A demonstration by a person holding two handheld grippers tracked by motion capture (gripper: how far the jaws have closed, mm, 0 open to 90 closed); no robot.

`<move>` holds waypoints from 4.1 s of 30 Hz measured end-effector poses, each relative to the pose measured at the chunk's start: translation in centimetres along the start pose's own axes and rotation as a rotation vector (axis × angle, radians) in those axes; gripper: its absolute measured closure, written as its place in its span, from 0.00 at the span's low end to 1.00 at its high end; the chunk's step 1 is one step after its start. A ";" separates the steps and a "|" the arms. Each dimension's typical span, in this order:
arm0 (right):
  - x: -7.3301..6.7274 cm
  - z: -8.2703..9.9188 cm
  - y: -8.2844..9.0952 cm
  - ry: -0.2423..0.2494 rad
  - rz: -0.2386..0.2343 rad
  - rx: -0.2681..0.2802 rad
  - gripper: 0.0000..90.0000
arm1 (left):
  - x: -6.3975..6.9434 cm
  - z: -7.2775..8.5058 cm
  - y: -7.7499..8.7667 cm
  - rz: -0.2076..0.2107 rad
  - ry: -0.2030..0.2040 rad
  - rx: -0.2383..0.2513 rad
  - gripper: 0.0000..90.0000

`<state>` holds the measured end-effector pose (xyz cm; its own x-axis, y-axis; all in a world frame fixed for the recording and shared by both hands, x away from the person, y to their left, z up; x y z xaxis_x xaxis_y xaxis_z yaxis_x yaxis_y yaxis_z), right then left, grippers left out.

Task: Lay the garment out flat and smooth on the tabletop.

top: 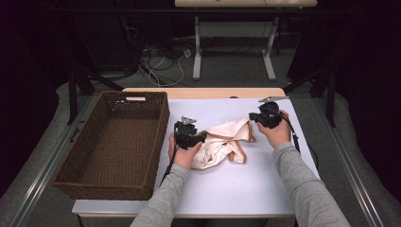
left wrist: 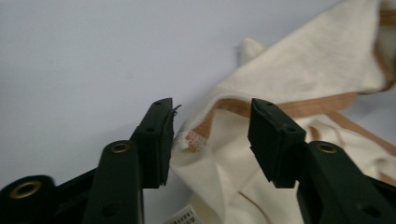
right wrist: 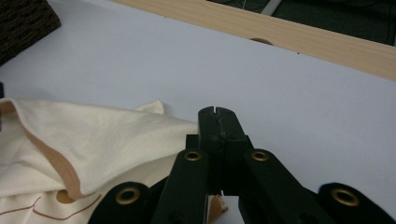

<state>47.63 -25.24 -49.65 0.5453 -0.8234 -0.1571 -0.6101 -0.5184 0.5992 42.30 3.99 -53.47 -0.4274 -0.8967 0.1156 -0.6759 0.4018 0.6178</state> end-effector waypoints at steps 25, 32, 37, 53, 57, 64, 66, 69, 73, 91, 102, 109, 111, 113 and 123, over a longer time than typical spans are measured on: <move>0.4 0.8 0.3 -0.026 -0.014 0.012 1.00 | 6.2 3.4 -1.0 0.033 -0.210 -0.063 0.33; 0.3 0.9 0.4 -0.021 -0.015 0.011 1.00 | 6.1 3.8 -1.3 0.003 -0.221 -0.080 0.33; 0.2 0.9 0.4 -0.020 -0.021 0.014 1.00 | 5.9 4.2 -1.3 -0.045 -0.240 -0.076 0.39; -0.5 2.3 2.3 0.002 -0.057 0.052 1.00 | 3.5 3.6 -0.6 -0.028 -0.176 -0.069 0.84; -1.2 2.8 3.6 -0.012 -0.073 0.085 1.00 | 3.0 2.9 0.0 -0.019 -0.138 -0.036 0.84; -2.8 3.6 5.6 0.014 -0.104 0.116 1.00 | 1.7 1.0 1.6 -0.026 -0.090 0.018 0.84; -3.2 3.7 6.1 0.013 -0.116 0.124 1.00 | 1.2 0.2 2.0 -0.020 -0.066 0.036 0.84; -4.1 4.0 7.0 0.026 -0.140 0.136 1.00 | 0.8 -0.7 2.4 -0.021 -0.044 0.053 0.84; -5.5 4.7 8.0 0.055 -0.167 0.136 1.00 | 0.3 -2.0 2.7 -0.029 -0.025 0.085 0.84; -10.7 7.2 10.1 0.111 -0.306 0.162 1.00 | 0.1 -4.7 1.2 0.011 -0.037 0.070 0.84; -8.4 8.8 7.0 0.026 -0.261 0.089 1.00 | -0.4 -3.6 -3.0 0.020 -0.048 -0.007 0.83; -7.4 9.5 6.5 -0.002 -0.236 0.074 1.00 | -0.5 -2.7 -3.8 -0.005 -0.034 -0.013 0.74; -7.0 9.7 6.4 0.006 -0.223 0.067 1.00 | -0.5 -2.7 -3.7 -0.015 -0.028 -0.020 0.70; -6.8 9.8 6.2 -0.007 -0.220 0.061 1.00 | -0.5 -2.6 -3.6 -0.028 -0.021 -0.016 0.64; -5.8 10.6 5.9 -0.031 -0.191 0.034 1.00 | 0.2 -2.6 -1.2 -0.008 -0.012 0.047 0.42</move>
<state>34.77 -25.96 -53.48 0.6353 -0.7159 -0.2896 -0.5168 -0.6728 0.5293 44.60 2.86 -52.18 -0.4284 -0.8979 0.1014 -0.7069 0.4029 0.5813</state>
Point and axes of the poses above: each handheld gripper's, and its own axes: y roughly backward along the jaws, z roughly out of its underside, x roughly to its right, the point moved 1 cm from there along -y, roughly forward along the jaws, and after that the axes turned 8 degrees about -z, right-handed, at the moved point
